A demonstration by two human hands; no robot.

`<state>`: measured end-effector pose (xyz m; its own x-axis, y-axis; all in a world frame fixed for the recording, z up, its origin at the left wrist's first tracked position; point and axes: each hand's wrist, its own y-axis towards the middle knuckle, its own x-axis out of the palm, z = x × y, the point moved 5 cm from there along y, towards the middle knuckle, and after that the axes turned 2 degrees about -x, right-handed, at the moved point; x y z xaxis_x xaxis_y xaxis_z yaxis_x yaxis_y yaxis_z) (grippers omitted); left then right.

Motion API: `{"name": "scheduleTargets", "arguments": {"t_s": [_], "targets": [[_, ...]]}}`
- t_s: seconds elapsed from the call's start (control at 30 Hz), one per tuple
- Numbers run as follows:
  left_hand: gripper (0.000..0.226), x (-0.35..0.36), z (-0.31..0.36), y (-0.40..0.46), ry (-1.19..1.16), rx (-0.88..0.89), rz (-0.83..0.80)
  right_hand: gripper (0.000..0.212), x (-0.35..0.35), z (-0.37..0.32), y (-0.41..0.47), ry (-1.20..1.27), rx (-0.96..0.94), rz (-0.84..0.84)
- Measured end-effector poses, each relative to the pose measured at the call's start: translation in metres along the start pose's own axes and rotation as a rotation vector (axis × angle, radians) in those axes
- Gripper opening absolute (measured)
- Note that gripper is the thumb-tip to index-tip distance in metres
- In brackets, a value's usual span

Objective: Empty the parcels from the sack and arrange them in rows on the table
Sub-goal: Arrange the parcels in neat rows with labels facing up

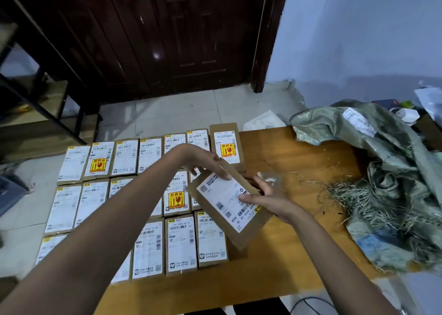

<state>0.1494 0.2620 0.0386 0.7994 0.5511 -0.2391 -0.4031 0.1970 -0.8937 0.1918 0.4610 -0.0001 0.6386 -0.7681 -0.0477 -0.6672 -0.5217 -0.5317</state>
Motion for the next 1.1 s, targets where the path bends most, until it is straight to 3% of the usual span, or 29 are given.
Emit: {"name": "scheduleTargets", "arguments": {"t_s": [0.1, 0.33, 0.5, 0.7, 0.8, 0.93, 0.97, 1.1], "targets": [[0.085, 0.009, -0.008, -0.002, -0.129, -0.048, -0.190, 0.070, 0.005, -0.001, -0.002, -0.010, -0.014, -0.005], [0.125, 0.016, -0.024, 0.008, -0.278, 0.049, -0.200, 0.077, 0.005, 0.001, -0.007, 0.007, -0.034, -0.012], [0.121, 0.011, -0.042, 0.002, -0.411, 0.085, -0.036, 0.088, -0.014, 0.006, -0.004, 0.060, -0.062, 0.170], [0.112, 0.035, -0.076, 0.001, -0.933, 0.142, 0.254, 0.099, -0.037, 0.026, -0.011, 0.381, -0.098, 0.464], [0.093, 0.063, -0.082, 0.001, -1.207, 0.138, 0.344, 0.103, -0.034, 0.034, -0.013, 0.458, -0.080, 0.491], [0.044, 0.100, -0.065, -0.003, -1.584, 0.147, 0.384, 0.105, -0.015, 0.036, -0.011, 0.484, -0.047, 0.431], [0.046, 0.108, -0.060, -0.002, -1.673, 0.154, 0.392, 0.106, -0.009, 0.035, -0.009, 0.488, -0.048, 0.407], [0.091, 0.131, -0.046, 0.003, -1.875, 0.152, 0.485, 0.132, 0.014, 0.034, 0.000, 0.525, -0.027, 0.362]]}}
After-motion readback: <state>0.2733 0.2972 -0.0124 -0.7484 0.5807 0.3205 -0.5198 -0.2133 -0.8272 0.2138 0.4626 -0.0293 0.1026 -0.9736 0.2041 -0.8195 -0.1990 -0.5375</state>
